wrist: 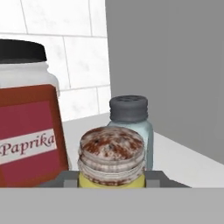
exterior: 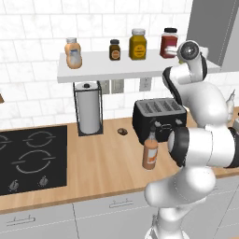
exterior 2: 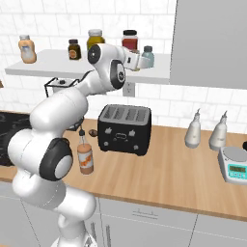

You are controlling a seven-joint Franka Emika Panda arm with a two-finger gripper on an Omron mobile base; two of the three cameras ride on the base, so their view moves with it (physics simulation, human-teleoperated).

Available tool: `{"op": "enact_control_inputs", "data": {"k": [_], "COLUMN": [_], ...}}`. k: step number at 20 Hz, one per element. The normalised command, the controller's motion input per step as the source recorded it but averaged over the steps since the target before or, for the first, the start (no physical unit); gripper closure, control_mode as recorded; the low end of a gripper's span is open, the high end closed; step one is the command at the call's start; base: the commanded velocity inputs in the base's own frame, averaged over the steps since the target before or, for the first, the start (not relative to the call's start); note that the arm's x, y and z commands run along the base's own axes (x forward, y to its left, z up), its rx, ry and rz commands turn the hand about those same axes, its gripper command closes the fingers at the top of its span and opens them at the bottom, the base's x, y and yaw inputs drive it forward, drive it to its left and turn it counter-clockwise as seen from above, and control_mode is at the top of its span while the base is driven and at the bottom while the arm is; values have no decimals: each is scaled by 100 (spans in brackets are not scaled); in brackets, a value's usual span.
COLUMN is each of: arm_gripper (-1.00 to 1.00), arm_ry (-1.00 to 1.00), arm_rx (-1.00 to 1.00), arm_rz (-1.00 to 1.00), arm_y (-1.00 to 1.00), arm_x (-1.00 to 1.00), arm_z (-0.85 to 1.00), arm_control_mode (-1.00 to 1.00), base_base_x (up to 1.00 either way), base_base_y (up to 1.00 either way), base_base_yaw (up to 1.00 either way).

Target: Put the shaker and condiment bottle from the counter next to their counterparts in the cabinet.

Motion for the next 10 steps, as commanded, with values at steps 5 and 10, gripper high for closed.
{"op": "enact_control_inputs", "data": {"k": [5,10], "arm_gripper": [-100,-100], "arm_ry": [-2,-8], "arm_rx": [0,0], "arm_rz": [0,0], "arm_y": [0,4], "arm_x": [-11,-68], "arm_z": [-17,1], "arm_control_mode": [-100,-100], "base_base_x": [0,0], "base_base_y": [0,0], "base_base_yaw": [0,0]}}
